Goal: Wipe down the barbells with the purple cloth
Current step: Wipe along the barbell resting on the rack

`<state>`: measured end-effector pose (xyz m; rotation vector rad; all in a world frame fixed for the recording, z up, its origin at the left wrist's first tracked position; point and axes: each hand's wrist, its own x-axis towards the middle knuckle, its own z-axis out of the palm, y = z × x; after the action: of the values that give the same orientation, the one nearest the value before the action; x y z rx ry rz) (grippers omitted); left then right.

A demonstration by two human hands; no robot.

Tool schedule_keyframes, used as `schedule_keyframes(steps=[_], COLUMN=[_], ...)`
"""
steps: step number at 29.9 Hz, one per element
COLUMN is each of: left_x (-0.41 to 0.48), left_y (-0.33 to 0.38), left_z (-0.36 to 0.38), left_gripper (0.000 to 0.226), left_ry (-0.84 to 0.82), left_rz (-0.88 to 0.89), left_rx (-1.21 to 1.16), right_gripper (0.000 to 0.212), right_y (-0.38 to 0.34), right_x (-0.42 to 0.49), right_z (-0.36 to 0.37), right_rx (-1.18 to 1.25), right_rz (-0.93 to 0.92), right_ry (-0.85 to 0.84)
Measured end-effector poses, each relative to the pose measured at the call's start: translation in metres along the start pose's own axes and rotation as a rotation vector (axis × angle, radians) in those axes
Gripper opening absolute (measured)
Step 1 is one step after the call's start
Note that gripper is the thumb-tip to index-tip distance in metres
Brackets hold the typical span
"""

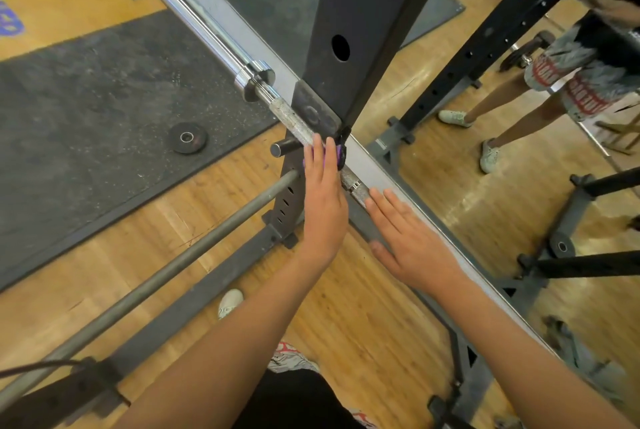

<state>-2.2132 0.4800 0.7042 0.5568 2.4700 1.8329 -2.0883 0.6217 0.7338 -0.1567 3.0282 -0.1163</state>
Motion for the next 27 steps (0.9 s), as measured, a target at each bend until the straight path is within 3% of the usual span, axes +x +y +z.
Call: schedule_keyframes(steps=[2,7,13,21,27], left_x=[0.003,-0.017,0.007,-0.009,0.004], left_y=[-0.005,0.018,0.032,0.036,0.031], left_z=[0.002,0.016,0.014,0.016,0.016], left_gripper=[0.065,0.056,0.054,0.059,0.058], left_ry=[0.035,0.132,0.226,0.102,0.186], left_rz=[0.001,-0.221,-0.33,-0.229,-0.246], left_rx=[0.012,-0.243,-0.289,-0.249,-0.221], right_gripper=[0.074,0.077,0.079,0.085,0.081], right_y=[0.0,-0.001,-0.002,-0.001,-0.002], right_x=[0.0,0.001,0.002,0.002,0.001], right_z=[-0.002,-0.002,-0.005,-0.004,-0.005], right_rx=[0.023,0.051,0.115,0.099,0.097], right_rz=[-0.011,0.004,0.009,0.013,0.012], right_ry=[-0.006,-0.005,0.003,-0.003,-0.005])
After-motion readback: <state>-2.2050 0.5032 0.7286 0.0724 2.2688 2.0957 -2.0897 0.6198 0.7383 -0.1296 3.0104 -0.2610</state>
